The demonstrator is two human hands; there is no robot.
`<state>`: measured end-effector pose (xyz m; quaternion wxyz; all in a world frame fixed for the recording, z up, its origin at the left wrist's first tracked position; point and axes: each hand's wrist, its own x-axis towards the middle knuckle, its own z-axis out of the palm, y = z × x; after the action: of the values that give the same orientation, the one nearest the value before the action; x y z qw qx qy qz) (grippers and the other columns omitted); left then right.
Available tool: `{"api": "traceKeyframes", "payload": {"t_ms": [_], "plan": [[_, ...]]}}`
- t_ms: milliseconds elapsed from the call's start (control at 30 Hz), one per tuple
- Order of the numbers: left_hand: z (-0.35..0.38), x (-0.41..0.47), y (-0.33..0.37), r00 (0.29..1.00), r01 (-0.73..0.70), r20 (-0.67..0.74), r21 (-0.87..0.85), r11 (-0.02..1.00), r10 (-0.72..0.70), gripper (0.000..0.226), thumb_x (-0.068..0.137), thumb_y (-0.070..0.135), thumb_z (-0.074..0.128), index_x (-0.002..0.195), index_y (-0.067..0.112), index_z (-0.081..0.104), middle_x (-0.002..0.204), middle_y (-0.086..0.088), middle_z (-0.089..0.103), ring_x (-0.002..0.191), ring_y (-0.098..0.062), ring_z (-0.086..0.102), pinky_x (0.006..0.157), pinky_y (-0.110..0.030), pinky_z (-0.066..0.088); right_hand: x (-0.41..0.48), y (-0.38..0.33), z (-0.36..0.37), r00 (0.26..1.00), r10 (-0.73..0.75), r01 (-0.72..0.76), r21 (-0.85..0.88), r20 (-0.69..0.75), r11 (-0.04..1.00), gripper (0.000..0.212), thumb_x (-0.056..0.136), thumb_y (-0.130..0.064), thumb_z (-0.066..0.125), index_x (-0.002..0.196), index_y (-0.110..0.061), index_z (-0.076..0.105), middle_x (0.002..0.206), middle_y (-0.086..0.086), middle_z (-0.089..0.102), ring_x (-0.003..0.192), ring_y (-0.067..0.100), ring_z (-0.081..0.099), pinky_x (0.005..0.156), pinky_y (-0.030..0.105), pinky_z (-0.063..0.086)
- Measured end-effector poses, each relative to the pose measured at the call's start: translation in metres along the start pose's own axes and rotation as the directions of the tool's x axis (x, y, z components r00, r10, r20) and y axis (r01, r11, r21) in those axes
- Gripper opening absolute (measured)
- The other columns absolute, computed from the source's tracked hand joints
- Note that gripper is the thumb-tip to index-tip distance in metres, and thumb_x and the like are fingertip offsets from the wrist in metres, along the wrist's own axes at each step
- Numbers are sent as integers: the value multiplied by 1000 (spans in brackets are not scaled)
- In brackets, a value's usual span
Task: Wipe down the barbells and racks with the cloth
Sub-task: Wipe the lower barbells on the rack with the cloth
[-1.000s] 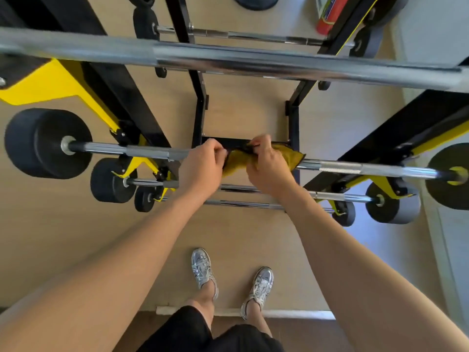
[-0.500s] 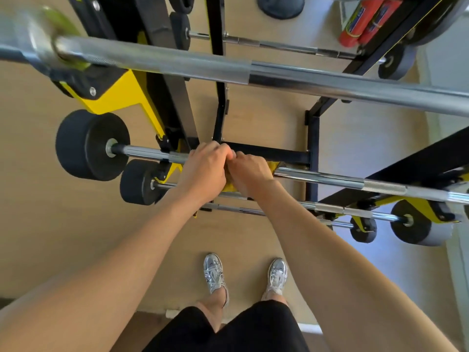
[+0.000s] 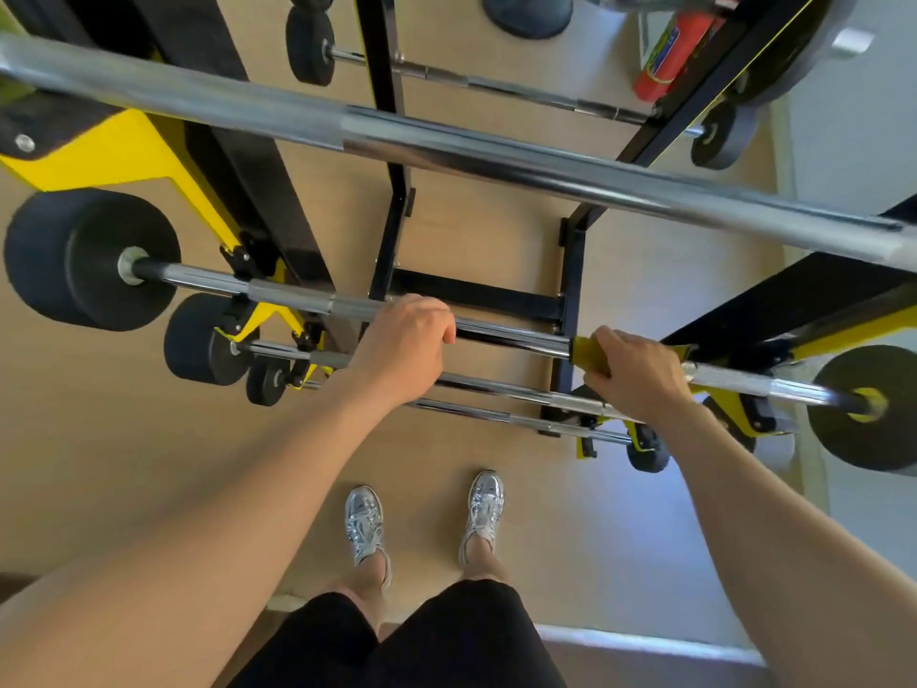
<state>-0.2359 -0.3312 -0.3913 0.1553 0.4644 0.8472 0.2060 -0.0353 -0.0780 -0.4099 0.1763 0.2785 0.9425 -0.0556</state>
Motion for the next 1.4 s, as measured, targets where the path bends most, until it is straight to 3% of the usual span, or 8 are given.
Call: {"api": "traceKeyframes", "payload": {"t_ms": [133,333,467,600,733,1000,1133,1400], "plan": [[17,16,42,999,40,-12,2,999,-40,24,93,-2,67,113,12,70,116,-3,69,113,-19,61,100,-42,54,4,-32,13,990,88,-94,-48,-106,994,32,95,-47,64,110,-20,53,91,0,60,84,22,58,88,41,50],[29,34,70,983,151,-116,68,986,-143,21,89,-1,66,102,15,59,104,-5,62,96,-23,58,76,-32,44,18,-111,10,951,-279,282,4,-133,959,44,100,-27,58,141,-14,49,128,7,61,121,28,58,107,44,43],[33,38,76,974,215,-104,125,969,-203,32,88,-1,70,117,10,62,116,-9,65,106,-27,61,83,-36,51,32,-70,-5,927,-376,370,143,16,918,27,107,-40,48,131,-26,50,111,-2,64,100,23,66,82,39,52],[43,42,89,973,232,-28,138,963,-230,27,92,2,68,117,13,69,105,-6,70,94,-24,67,82,-39,59,10,54,6,995,-78,75,60,57,995,53,108,-61,16,92,-28,55,76,-6,62,65,13,60,65,37,56],[45,48,93,951,294,72,87,952,-301,30,91,5,71,117,20,75,103,-5,70,84,-19,66,76,-33,59,10,74,5,997,67,-69,64,34,996,64,108,-57,17,73,-22,57,70,0,62,60,17,59,64,37,57],[26,43,75,955,257,172,-60,965,-243,56,89,-7,64,139,18,64,129,-4,69,117,-22,65,100,-34,54,34,-43,-8,965,-255,252,66,56,966,56,104,-70,20,103,-22,51,79,-4,59,66,16,60,65,39,54],[6,22,40,945,328,2,-28,944,-328,46,89,-9,63,129,12,64,127,-10,68,112,-27,66,97,-40,56,61,-121,-5,863,-506,506,-25,11,862,35,109,-38,46,133,-14,44,106,3,62,85,25,67,63,38,45],[-31,6,-18,941,332,35,100,938,-337,59,86,-10,67,138,15,55,132,-7,64,122,-28,60,100,-42,52,93,-218,-8,867,-496,490,111,43,865,33,104,-34,55,130,-14,49,89,-2,63,70,21,60,58,36,44]]}}
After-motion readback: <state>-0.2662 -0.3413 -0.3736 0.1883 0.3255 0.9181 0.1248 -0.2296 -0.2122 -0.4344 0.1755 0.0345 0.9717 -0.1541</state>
